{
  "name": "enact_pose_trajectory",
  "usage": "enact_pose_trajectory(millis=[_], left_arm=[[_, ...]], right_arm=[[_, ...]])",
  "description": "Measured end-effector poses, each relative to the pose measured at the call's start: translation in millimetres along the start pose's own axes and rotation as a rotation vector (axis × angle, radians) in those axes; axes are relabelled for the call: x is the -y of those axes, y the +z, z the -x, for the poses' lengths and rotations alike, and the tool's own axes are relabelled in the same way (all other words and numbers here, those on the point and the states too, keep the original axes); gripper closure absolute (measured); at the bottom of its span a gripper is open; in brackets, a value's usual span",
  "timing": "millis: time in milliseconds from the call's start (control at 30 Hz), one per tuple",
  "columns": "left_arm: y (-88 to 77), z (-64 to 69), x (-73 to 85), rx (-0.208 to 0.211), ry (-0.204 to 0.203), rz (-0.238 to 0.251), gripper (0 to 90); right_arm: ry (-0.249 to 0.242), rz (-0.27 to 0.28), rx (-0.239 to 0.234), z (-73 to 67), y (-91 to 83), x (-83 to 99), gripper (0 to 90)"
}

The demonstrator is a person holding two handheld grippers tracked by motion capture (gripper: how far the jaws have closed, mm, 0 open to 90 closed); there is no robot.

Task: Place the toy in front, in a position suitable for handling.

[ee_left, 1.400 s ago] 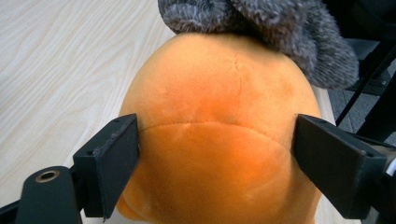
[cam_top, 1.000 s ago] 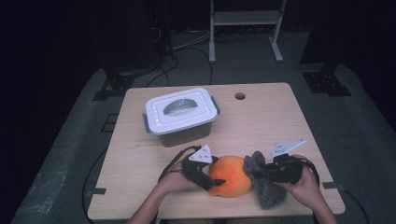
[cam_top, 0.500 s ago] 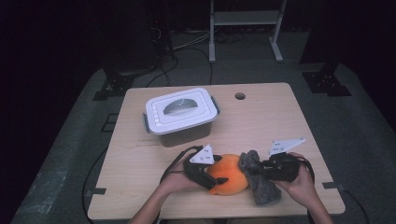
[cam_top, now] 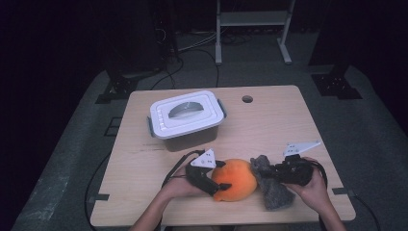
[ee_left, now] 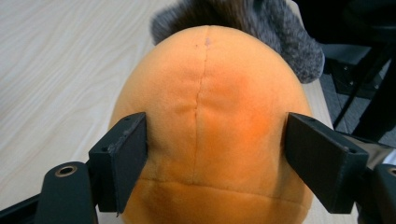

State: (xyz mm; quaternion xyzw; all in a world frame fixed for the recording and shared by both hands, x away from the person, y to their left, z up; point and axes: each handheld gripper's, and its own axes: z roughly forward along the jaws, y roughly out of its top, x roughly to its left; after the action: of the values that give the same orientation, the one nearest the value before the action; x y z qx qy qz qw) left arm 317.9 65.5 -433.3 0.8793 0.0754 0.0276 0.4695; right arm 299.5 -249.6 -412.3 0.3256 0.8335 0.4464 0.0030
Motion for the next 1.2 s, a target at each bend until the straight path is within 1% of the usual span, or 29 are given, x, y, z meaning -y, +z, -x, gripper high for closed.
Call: enact_pose_trajectory(millis=[67,167,300,367,433,467,500,567,600,700,800,900,1000,1033,1067,1133,1200], left_arm=[[0.1,0.8,-0.1,-0.001,0.003,-0.002,22.0],[-0.9,0.0,0.9,0.002,-0.003,-0.001,22.0],[-1.1,-0.6,0.9,0.003,-0.002,-0.001,21.8],[-1.4,-0.5,1.1,0.002,-0.003,-0.002,21.7],[-1.6,-0.3,0.8,0.001,-0.007,-0.005,21.7],[-1.4,0.0,0.5,0.0,-0.006,-0.006,21.6],[-1.6,0.2,0.1,-0.001,-0.003,-0.01,21.7],[-0.3,1.6,-0.3,0.001,0.004,-0.007,21.7],[0.1,2.4,-0.8,0.003,0.006,-0.01,21.7],[2.1,5.5,-2.8,-0.002,0.027,-0.015,21.7],[2.1,6.0,-2.6,0.0,0.03,-0.014,21.6],[2.9,6.3,-2.8,0.001,0.03,-0.011,21.6],[2.9,7.0,-3.7,-0.002,0.036,-0.017,21.6],[3.0,7.4,-4.0,-0.002,0.038,-0.018,21.6],[3.1,7.8,-4.5,-0.003,0.04,-0.021,21.7],[3.8,8.9,-5.2,-0.002,0.046,-0.019,21.7],[5.4,11.3,-6.8,0.0,0.062,-0.021,21.7]], right_arm=[[-0.013,0.007,-0.002,-3.4,1.1,-2.9,73.4],[-0.022,-0.028,-0.002,-4.5,7.9,-1.5,73.2],[0.007,-0.059,-0.019,1.5,12.0,7.0,72.6],[0.023,-0.093,-0.015,5.7,12.3,14.5,72.7],[0.028,-0.102,-0.009,6.5,11.3,15.6,72.9],[0.028,-0.1,-0.007,6.9,9.7,15.4,73.1],[0.026,-0.087,-0.005,6.2,7.7,13.9,73.2],[0.01,-0.055,0.001,1.9,3.6,8.0,73.2],[0.002,-0.027,-0.005,-1.4,1.9,3.9,73.2],[-0.024,0.001,-0.007,-8.0,1.7,-3.7,73.1],[-0.036,-0.019,-0.012,-10.7,6.8,-4.6,73.1],[-0.018,-0.049,-0.022,-7.6,9.9,0.2,72.9],[-0.012,-0.093,-0.017,-3.2,9.3,5.6,73.0],[-0.01,-0.097,-0.013,-2.4,8.2,6.7,73.0],[-0.005,-0.092,-0.013,-2.5,6.4,6.5,73.1],[-0.019,-0.064,0.0,-5.4,2.2,2.2,73.2],[-0.036,-0.01,-0.014,-11.3,-1.9,-6.4,73.2]])
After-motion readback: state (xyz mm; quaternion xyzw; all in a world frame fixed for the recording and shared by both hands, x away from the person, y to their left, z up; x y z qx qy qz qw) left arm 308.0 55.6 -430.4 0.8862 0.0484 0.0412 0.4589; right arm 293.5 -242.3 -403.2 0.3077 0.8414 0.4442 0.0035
